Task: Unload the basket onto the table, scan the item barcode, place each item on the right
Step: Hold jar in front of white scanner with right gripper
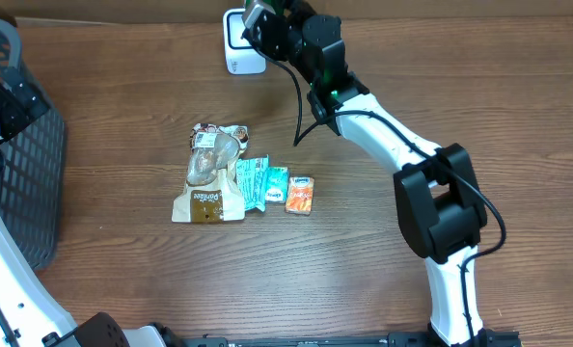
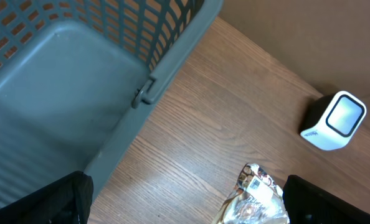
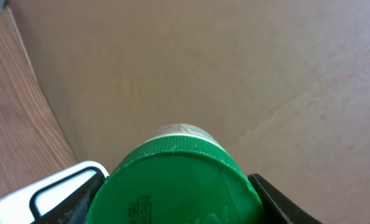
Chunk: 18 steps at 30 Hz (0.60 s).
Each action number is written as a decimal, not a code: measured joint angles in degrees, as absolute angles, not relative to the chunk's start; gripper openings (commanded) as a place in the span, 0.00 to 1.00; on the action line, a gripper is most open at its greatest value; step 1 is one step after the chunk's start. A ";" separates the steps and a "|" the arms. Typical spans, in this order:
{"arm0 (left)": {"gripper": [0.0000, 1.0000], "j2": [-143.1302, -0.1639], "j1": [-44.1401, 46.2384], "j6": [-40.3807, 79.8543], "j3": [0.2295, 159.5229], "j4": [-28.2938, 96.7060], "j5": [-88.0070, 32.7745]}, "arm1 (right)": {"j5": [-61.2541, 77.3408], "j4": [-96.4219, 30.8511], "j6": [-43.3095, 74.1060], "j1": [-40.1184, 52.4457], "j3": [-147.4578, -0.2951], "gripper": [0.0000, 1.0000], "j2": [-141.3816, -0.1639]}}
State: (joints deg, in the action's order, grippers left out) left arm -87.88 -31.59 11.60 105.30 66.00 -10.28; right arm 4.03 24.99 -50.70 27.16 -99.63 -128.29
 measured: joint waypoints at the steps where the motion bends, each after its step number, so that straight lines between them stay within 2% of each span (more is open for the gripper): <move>1: 1.00 -87.88 -31.59 11.60 105.30 66.00 -10.28 | 3.70 25.67 -51.75 27.16 -99.63 0.31 -129.16; 15: 1.00 -87.88 -31.59 11.60 105.30 66.02 -10.28 | 2.52 28.03 -68.25 27.75 -99.63 0.32 -133.47; 18: 0.99 -87.88 -31.59 11.60 105.30 66.02 -10.31 | 0.84 25.15 -72.44 28.71 -99.66 0.32 -133.47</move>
State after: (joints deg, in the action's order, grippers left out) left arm -87.88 -31.59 11.60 105.30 66.02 -10.31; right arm 0.84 25.15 -72.44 28.71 -99.66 -133.47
